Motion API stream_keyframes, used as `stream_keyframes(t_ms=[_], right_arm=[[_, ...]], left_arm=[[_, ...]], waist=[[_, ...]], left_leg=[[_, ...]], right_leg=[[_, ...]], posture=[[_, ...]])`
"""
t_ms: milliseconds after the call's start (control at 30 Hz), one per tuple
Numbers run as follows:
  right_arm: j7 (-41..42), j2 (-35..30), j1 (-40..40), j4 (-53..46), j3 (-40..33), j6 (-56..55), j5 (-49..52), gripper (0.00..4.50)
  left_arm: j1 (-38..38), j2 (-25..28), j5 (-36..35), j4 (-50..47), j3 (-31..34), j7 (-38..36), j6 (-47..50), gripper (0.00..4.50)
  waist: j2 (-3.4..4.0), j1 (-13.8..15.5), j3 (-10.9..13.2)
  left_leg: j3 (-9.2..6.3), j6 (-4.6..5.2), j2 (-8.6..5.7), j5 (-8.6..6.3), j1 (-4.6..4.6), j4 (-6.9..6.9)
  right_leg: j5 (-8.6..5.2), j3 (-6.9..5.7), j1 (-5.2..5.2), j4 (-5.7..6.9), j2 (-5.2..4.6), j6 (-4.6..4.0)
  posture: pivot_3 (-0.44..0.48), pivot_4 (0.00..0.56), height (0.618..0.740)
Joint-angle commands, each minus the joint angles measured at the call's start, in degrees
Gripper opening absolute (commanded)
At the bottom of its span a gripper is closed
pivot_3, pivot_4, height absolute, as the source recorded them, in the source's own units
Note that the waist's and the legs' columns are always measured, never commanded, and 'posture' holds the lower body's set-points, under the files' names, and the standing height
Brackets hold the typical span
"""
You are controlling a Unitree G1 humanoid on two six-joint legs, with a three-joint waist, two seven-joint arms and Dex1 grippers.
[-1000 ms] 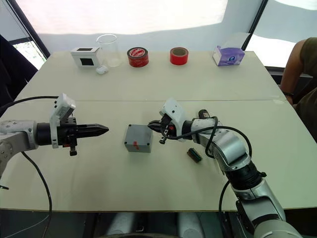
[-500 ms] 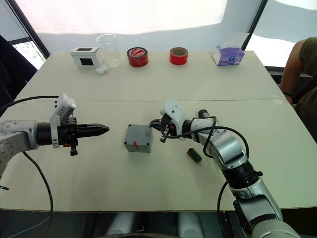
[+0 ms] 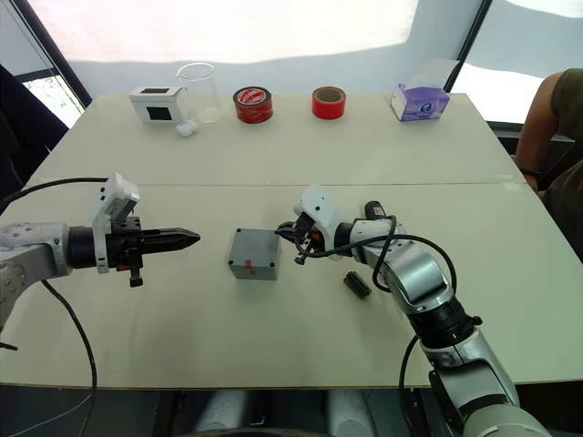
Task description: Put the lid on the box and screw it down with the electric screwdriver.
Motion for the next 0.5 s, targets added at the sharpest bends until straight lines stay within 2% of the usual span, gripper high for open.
stream_keyframes(t_ms=[33,400,500], right_arm=[[0.3,0.7,-0.7,0.1,-0.2,-1.6,-0.8,0.12],[1.3,2.0,-1.7,1.6,0.2,-1.8,-2.0,0.12],[1.6,2.2,-1.8,1.7,0.1,-1.4,-2.1,0.9]], left_arm=[[0.0,0.4,0.1,-0.3,0.5,-0.2,-0.8,0.0],[0.2,0.3,0.0,-0.7,0.5,0.2,-0.6,0.0],[0.1,0.2,-0.1,-0.8,0.5,0.5,-0.5,0.0]], waist=[[0.0,0.0,0.0],[0.0,0.0,0.0],[0.0,0.0,0.0]], left_leg=[[0.0,0.0,0.0,0.0,0.0,0.0],[0.0,0.0,0.0,0.0,0.0,-0.01],[0.0,0.0,0.0,0.0,0.0,-0.02]], right_leg=[[0.0,0.0,0.0,0.0,0.0,0.0],[0.0,0.0,-0.02,0.0,0.0,0.0],[0.0,0.0,-0.02,0.0,-0.01,0.0]], posture=[[0.0,0.15,0.74],[0.0,0.15,0.74],[0.0,0.15,0.74]])
